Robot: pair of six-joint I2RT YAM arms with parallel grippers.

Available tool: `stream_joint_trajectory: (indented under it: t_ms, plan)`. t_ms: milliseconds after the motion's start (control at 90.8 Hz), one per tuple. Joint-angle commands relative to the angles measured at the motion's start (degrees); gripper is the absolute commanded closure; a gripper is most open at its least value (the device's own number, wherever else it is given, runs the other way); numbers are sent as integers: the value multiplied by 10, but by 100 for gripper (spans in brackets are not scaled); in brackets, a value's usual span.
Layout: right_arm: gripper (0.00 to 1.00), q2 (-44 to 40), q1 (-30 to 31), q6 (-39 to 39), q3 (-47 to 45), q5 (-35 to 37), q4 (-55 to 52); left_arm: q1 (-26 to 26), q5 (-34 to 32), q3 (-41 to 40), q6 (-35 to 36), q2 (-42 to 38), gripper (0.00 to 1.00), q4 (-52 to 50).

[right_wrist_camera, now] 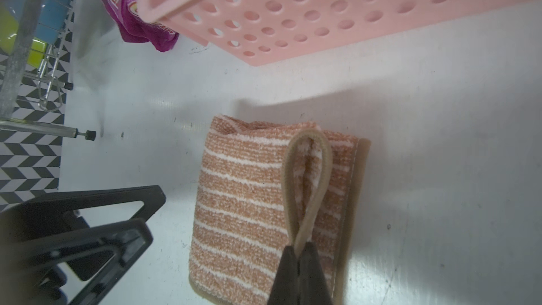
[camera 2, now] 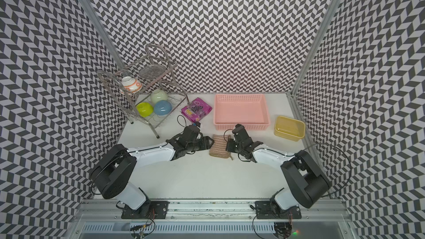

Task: Fold the square dishcloth
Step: Smooth out the cleaning item at the center of the board.

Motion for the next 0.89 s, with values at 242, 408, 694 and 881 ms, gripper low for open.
stream_joint_trajectory:
  t_ms: [242, 408, 694, 881]
  plan:
    - [97, 16, 7, 2, 5, -3, 41, 3, 14, -10, -7, 15, 36, 23]
    - [96, 32, 7, 0, -6, 10, 49, 3, 19, -7, -7, 22, 37, 24]
    - [86, 41, 6, -5, -8, 35, 40, 2, 21, -4, -5, 28, 38, 24]
    - [71, 13, 7, -11, -2, 59, 18, 3, 17, 3, 1, 25, 43, 15]
